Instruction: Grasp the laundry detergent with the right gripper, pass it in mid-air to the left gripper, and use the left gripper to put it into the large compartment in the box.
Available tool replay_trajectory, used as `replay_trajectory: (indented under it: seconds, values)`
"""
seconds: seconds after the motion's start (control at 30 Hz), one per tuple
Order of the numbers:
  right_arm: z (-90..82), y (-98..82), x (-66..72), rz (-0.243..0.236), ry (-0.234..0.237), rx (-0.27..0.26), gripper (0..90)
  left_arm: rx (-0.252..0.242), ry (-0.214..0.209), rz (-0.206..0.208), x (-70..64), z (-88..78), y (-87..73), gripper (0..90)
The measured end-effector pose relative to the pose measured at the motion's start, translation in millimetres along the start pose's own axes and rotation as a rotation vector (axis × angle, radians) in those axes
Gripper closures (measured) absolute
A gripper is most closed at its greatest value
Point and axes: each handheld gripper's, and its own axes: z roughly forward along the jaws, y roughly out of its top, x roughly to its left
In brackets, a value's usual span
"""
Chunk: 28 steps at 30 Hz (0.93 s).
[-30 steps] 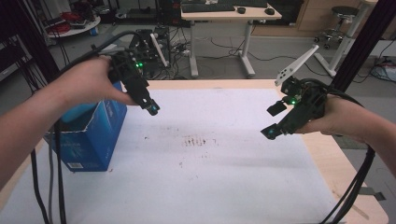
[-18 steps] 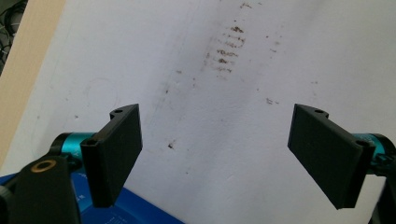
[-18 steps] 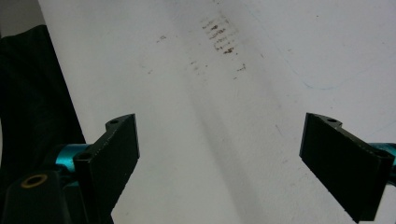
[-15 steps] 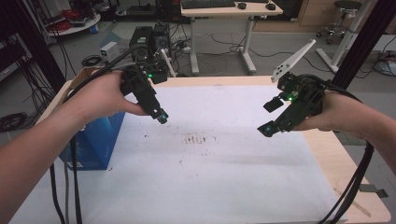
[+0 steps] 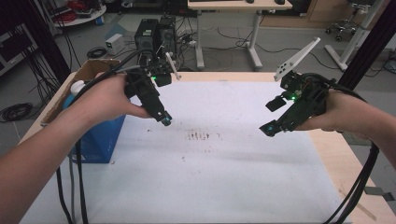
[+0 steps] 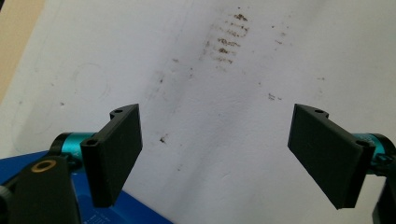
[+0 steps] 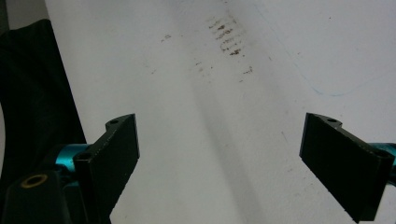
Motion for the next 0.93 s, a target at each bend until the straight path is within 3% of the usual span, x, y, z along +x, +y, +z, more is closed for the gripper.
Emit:
replay_trajectory:
  seconds: [0.47,0.93]
  values:
    - [5.4,1.1,-0.4,-0.009,0.003,0.018,11.5,0.013,-0.005,-0.011,1.1,10.1,-6.7,17.9]
    - [3.4,-1.4,0.3,-0.005,0.001,0.018,11.5,0.012,-0.005,-0.009,0.9,7.9,-8.0,17.9]
